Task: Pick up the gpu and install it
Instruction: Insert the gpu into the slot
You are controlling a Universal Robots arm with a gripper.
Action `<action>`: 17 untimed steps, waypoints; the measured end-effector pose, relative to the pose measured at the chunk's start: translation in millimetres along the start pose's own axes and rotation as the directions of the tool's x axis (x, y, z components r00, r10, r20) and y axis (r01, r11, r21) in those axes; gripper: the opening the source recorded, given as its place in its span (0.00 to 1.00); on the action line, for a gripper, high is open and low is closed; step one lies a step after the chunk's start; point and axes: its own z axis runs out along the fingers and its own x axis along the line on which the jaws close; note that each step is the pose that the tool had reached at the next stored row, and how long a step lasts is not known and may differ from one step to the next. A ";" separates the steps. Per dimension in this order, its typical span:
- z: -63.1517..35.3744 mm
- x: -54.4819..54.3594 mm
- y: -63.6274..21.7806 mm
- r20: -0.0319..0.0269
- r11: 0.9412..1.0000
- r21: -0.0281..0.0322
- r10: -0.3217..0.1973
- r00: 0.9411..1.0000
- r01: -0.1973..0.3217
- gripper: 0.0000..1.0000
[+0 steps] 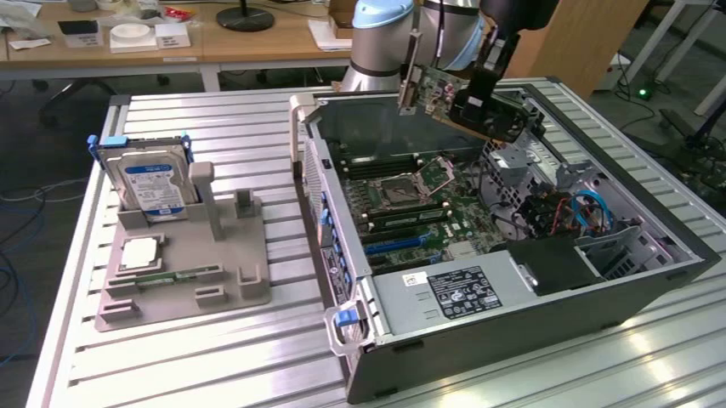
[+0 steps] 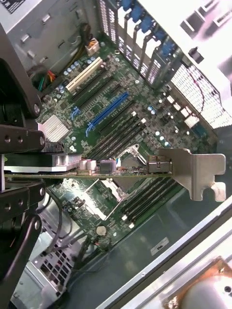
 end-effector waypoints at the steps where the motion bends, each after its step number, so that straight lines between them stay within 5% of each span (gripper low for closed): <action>1: 0.2 0.0 0.0 0.000 1.000 0.000 -0.013 1.000 0.013 0.28; 10: 2.4 0.1 -0.1 0.003 0.994 0.007 -0.108 0.994 0.108 0.28; 17: 6.2 0.1 -0.3 -0.001 0.973 0.005 -0.231 0.973 0.231 0.28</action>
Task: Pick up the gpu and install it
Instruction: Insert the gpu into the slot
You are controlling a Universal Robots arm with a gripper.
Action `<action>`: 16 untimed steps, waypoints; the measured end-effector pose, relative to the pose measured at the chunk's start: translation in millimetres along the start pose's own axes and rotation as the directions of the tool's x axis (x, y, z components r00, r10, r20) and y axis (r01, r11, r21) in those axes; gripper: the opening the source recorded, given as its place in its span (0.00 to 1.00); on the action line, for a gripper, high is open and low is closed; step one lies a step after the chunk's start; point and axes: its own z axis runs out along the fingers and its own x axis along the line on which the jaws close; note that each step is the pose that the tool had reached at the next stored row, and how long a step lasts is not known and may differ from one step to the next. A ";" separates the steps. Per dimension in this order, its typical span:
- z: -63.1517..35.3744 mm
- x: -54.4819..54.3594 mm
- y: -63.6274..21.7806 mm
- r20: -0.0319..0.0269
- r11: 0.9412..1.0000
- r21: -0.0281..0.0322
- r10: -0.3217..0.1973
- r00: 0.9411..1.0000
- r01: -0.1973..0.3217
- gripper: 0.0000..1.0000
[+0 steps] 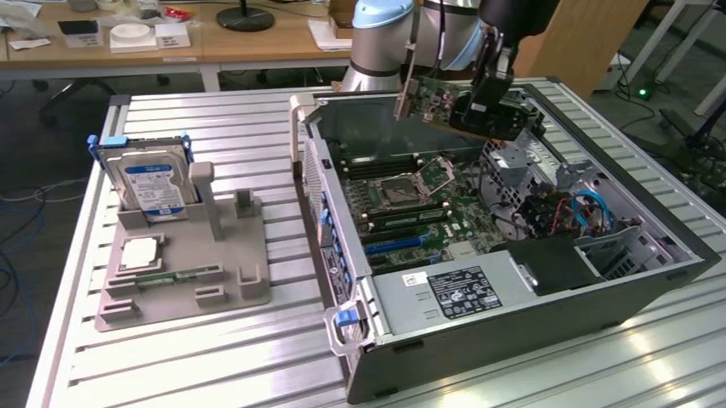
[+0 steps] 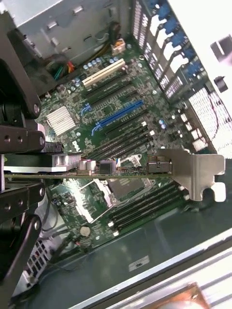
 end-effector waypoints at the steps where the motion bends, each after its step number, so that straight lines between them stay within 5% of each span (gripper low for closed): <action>1: 0.4 0.0 0.0 -0.001 1.000 0.000 -0.018 1.000 0.018 0.28; 8: 2.2 0.1 -0.1 -0.003 0.992 -0.002 -0.127 0.992 0.127 0.28; 12: 3.6 0.2 -0.2 0.003 0.988 0.016 -0.151 0.988 0.151 0.28; 16: 5.1 0.2 -0.3 0.003 0.976 0.019 -0.217 0.976 0.217 0.28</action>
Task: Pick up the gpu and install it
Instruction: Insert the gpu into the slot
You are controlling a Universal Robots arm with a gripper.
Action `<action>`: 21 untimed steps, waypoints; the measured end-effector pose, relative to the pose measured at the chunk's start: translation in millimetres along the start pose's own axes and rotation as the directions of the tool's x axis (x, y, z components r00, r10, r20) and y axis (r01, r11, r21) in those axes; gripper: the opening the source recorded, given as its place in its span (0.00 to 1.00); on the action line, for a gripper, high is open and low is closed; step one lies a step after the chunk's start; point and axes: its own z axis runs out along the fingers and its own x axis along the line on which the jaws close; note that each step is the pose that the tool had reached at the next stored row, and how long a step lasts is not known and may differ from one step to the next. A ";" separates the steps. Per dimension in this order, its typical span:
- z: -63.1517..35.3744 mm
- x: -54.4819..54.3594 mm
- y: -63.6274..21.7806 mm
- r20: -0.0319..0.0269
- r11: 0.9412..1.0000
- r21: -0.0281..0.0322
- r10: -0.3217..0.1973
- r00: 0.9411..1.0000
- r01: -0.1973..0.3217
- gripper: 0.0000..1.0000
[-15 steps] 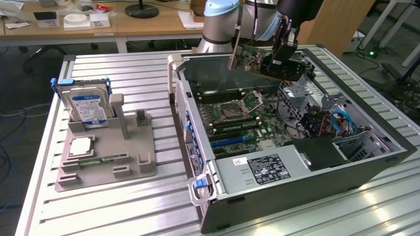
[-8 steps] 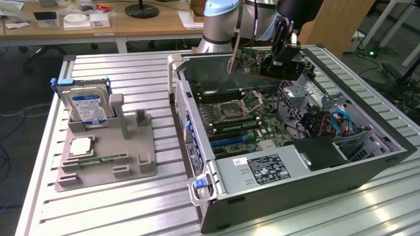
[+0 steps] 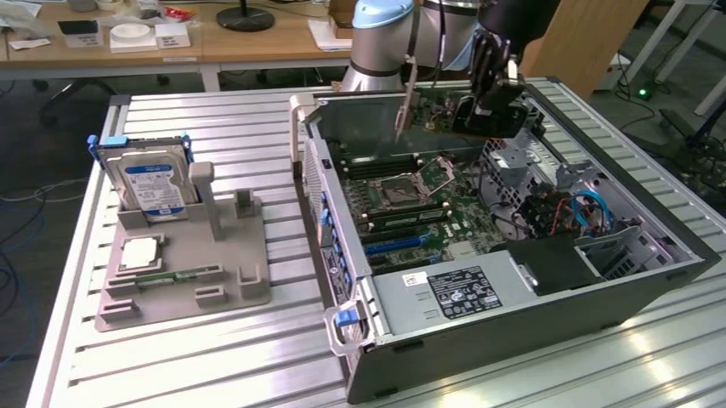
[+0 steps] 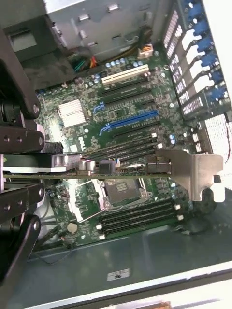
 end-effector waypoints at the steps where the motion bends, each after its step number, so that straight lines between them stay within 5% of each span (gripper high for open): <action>1: 0.4 0.0 0.0 0.000 1.000 -0.001 -0.018 1.000 0.018 0.28; 4: 1.6 0.1 0.1 0.000 0.997 -0.001 -0.071 0.997 0.071 0.28; 8: 3.1 0.1 0.0 0.002 0.992 0.009 -0.125 0.992 0.125 0.28; 10: 3.8 0.1 0.0 0.002 0.989 0.010 -0.151 0.989 0.151 0.28; 17: 5.1 0.3 0.0 0.004 0.987 0.010 -0.162 0.987 0.162 0.28; 21: 6.4 0.8 1.4 0.006 0.986 0.025 -0.166 0.986 0.165 0.28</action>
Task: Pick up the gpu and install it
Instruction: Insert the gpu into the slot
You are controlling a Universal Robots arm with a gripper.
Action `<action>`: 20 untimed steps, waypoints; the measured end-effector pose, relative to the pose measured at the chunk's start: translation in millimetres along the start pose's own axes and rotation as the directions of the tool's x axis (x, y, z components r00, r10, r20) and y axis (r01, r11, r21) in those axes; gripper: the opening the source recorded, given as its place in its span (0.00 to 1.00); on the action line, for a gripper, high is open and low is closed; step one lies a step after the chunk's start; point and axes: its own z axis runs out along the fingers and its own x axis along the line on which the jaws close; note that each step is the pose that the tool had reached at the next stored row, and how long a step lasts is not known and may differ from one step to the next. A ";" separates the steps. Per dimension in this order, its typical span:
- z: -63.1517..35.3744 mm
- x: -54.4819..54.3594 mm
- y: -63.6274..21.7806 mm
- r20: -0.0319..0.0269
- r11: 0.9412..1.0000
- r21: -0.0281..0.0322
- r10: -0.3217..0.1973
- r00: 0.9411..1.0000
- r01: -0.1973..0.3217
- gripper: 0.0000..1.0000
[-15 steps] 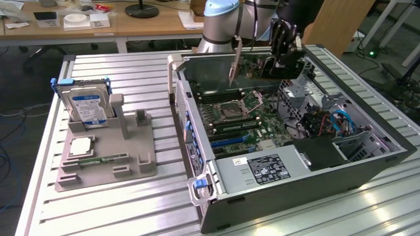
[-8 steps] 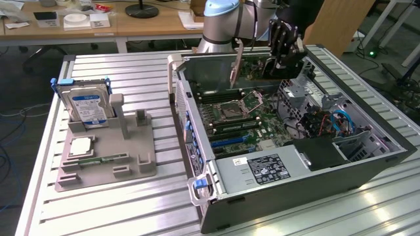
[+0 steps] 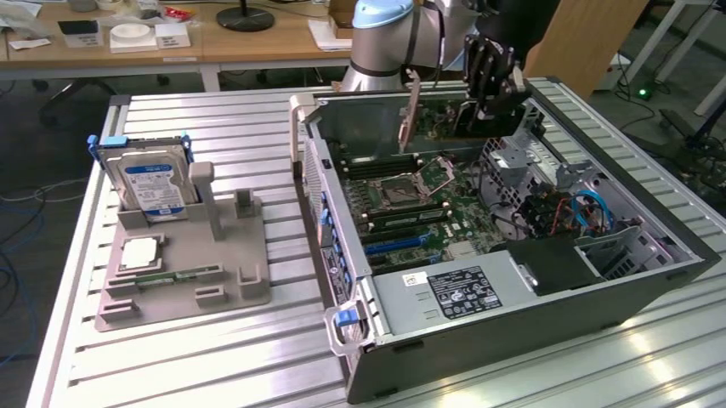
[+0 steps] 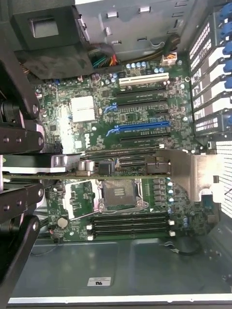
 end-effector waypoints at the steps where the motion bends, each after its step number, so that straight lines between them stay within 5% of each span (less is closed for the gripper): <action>1: 0.3 0.0 0.1 0.000 1.000 0.000 -0.007 1.000 0.007 0.28; 14: 4.5 2.5 0.7 0.001 1.000 -0.001 -0.018 1.000 0.018 0.28; 20: 7.0 3.8 11.3 0.001 1.000 0.000 -0.017 1.000 0.017 0.28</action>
